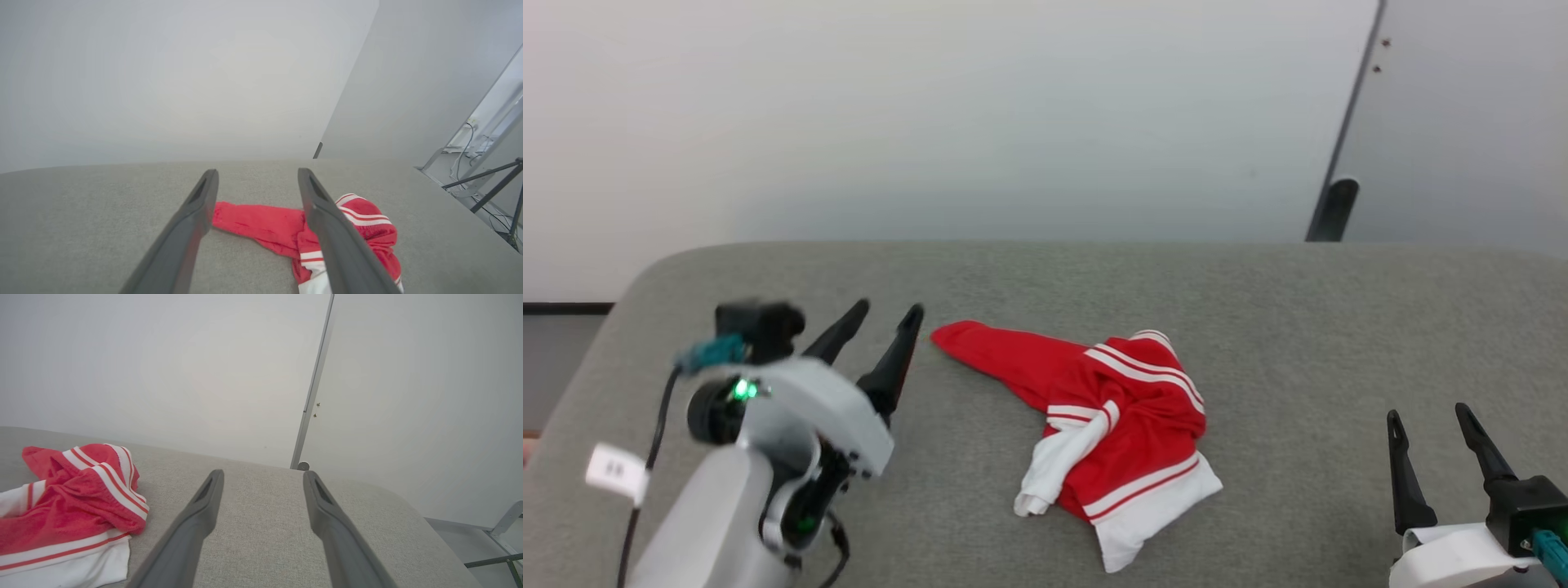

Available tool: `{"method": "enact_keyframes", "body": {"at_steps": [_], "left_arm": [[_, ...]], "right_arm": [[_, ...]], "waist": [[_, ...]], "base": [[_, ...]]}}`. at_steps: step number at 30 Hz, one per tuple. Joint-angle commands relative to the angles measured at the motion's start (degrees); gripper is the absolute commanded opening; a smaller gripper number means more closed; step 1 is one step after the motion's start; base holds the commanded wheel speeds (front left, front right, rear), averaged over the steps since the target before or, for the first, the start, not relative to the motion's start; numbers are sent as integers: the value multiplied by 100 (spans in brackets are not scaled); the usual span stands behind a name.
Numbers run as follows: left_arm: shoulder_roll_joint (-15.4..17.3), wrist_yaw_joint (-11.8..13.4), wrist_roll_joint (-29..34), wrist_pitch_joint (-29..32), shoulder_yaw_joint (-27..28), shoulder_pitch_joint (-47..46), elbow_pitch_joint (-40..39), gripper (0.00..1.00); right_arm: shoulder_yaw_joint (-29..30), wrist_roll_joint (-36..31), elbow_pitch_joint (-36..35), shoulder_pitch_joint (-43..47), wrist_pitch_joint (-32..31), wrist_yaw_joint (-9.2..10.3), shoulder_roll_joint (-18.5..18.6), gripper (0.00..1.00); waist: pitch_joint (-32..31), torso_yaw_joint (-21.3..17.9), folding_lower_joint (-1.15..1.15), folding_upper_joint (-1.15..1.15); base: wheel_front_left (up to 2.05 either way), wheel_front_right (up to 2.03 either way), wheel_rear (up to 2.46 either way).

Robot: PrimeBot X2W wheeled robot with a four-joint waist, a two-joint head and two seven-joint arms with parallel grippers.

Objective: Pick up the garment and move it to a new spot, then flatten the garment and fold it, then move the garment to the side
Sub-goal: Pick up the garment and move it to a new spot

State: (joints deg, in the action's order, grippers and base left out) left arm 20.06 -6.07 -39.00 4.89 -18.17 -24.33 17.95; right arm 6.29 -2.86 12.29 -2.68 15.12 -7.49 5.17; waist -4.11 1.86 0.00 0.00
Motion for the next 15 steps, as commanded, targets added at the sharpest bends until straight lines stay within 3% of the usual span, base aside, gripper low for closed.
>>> {"method": "enact_keyframes", "body": {"at_steps": [1,10,15], "left_arm": [[-14,-29,10,-101,19,109,39,100],[146,-84,290,-1444,79,640,320,100],[230,-11,386,-1820,223,940,510,100]], "right_arm": [[-13,-4,3,72,5,0,10,100],[30,-78,3,237,5,0,17,100],[105,-116,-47,313,5,0,37,100]], "waist": [[-78,102,0,0],[-211,295,0,0],[-277,368,0,0]], "base": [[0,0,0],[0,0,0],[0,0,0]]}}
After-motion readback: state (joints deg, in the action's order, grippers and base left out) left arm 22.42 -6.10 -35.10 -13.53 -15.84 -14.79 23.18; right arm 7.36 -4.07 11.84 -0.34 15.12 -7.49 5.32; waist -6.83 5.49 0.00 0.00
